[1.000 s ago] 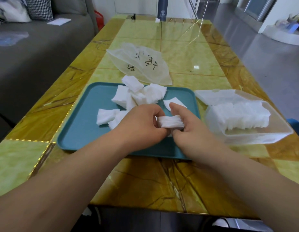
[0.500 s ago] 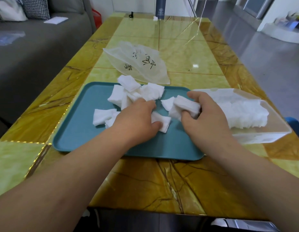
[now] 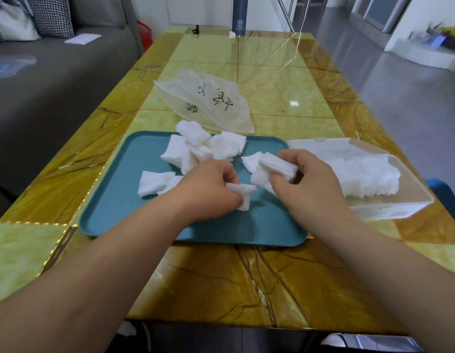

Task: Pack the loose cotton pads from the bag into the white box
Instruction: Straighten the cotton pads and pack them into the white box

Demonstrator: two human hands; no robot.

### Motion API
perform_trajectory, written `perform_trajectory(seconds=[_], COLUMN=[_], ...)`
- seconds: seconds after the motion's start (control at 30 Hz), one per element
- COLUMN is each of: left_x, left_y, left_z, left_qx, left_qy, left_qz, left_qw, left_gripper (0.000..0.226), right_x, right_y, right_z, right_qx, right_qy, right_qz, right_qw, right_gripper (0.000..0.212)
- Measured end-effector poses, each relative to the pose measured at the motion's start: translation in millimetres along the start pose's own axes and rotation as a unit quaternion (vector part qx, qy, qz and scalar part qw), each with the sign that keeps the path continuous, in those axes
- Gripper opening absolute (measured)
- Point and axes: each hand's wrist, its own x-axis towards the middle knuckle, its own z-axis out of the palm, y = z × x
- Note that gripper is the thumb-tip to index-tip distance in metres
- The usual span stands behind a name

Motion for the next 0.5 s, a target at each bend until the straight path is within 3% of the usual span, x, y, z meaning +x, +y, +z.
perform_trajectory(seconds=[0.27,0.43,0.5], left_x=[-6,-15,-15], left_y=[-2,0,-3], left_z=[-10,-22,-20], left_qx=[-0.074,-0.160,-0.107], left_qy=[0.015,-0.041,0.009], left_qz=[0.030,0.071,0.082], left_qw=[0.997,0.984,0.991], left_gripper=[0.037,0.014,0.013], right_x=[1,1,1], right_y=[1,-1,-3], right_z=[-1,0,1], right_qx=[0.022,0.067,0.085], right_qy=[-0.014,-0.018,-0.028], right_qz=[0.015,0.032,0.033], right_qw=[1.000,0.997,0.995], right_gripper=[0.032,0.039,0.038])
